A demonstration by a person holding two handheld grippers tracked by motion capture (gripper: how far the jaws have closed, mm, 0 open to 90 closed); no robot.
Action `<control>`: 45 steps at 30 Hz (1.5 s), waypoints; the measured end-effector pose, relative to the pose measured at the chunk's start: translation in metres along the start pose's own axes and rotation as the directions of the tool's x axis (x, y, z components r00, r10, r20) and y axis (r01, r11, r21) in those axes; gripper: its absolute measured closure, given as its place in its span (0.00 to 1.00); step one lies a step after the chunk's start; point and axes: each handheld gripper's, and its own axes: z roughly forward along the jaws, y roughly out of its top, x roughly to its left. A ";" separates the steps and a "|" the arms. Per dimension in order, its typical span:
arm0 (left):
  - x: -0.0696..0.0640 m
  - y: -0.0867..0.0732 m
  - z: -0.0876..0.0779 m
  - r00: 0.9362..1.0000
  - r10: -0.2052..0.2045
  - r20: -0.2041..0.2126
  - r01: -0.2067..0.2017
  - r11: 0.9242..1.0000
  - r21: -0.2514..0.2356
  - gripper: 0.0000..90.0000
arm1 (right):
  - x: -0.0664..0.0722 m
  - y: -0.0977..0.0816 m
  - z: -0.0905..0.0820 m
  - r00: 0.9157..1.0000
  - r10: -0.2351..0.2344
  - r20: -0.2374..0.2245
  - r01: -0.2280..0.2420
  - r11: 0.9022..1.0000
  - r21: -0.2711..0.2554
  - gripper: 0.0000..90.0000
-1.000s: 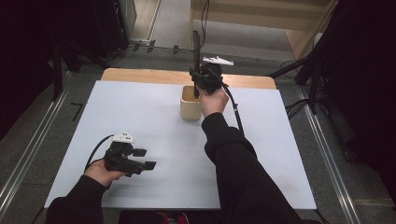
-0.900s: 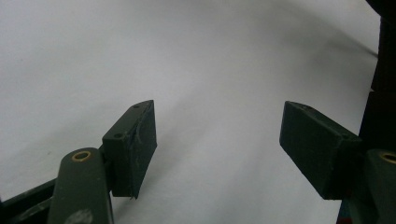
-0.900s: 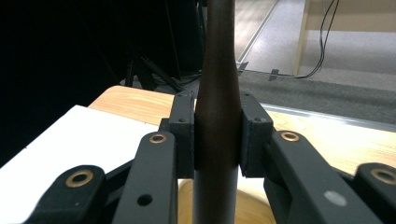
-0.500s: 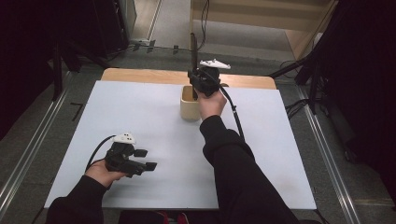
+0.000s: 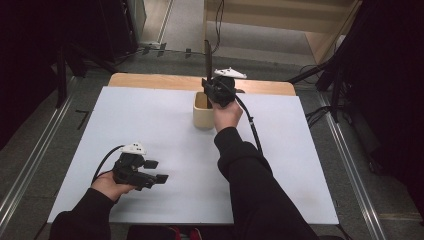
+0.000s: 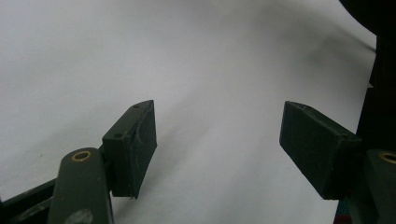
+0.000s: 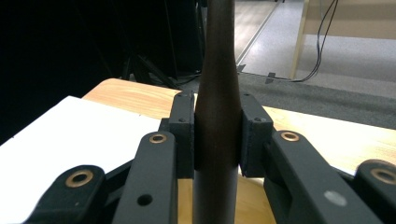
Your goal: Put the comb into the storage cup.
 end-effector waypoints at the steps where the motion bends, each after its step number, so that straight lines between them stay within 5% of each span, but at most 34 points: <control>1: 0.000 0.000 0.000 1.000 0.001 0.000 -0.001 1.000 0.001 0.31 | 0.000 -0.001 0.000 1.000 -0.001 0.000 0.001 1.000 0.001 0.77; 12: 0.000 0.000 0.001 1.000 -0.001 0.001 0.001 1.000 0.002 0.31 | -0.002 -0.010 -0.003 1.000 -0.007 0.003 0.007 1.000 -0.023 0.77; 45: 0.001 -0.001 0.003 1.000 0.003 0.004 -0.003 1.000 0.020 0.31 | -0.005 -0.031 0.000 1.000 -0.026 0.006 0.026 0.999 0.039 0.77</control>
